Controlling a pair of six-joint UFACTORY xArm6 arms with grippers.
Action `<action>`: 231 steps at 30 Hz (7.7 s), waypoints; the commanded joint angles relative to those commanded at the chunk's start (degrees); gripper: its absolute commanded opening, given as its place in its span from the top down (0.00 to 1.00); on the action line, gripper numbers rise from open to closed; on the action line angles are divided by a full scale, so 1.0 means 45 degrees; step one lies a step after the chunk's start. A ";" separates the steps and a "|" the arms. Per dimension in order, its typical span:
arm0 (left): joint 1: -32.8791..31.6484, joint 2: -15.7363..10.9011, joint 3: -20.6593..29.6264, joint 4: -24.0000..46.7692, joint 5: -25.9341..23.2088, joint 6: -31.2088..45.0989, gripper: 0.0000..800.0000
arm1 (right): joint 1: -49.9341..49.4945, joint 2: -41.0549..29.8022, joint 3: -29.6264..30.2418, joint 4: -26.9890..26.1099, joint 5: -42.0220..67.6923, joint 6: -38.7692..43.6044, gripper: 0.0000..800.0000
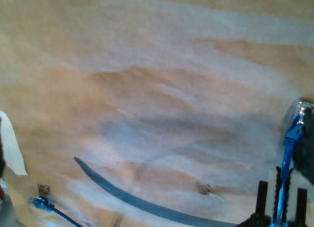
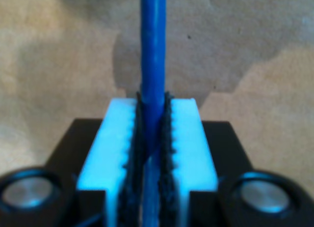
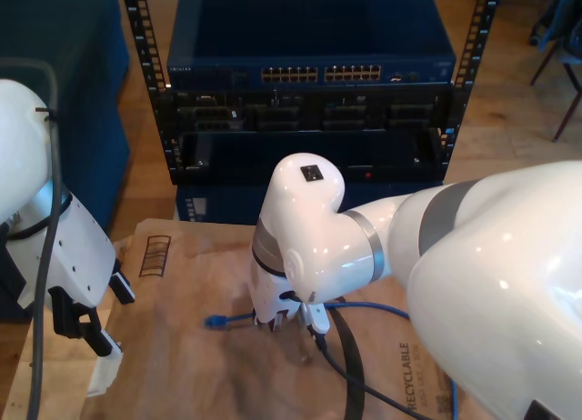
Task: Grab the cable and plug it in
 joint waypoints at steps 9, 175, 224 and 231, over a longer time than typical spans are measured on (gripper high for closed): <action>-0.0430 0.0274 0.0000 -0.0059 -0.0059 -0.0137 0.00 | -0.1563 -0.1993 0.0020 0.0039 0.2032 -0.0020 1.00; -0.2930 0.1778 -0.7893 -1.1761 0.3282 -0.0176 0.01 | -1.0960 -0.9201 -0.3692 0.7756 1.2484 -0.2149 1.00; -0.2774 0.2325 -0.7951 -1.1878 0.3204 0.0098 0.55 | -0.8322 -0.8244 -0.4513 0.6271 1.1487 -0.0957 1.00; -0.2540 0.2286 -0.8029 -1.2171 0.3321 0.0137 0.55 | -0.8322 -0.8244 -0.4493 0.6271 1.1487 -0.0977 1.00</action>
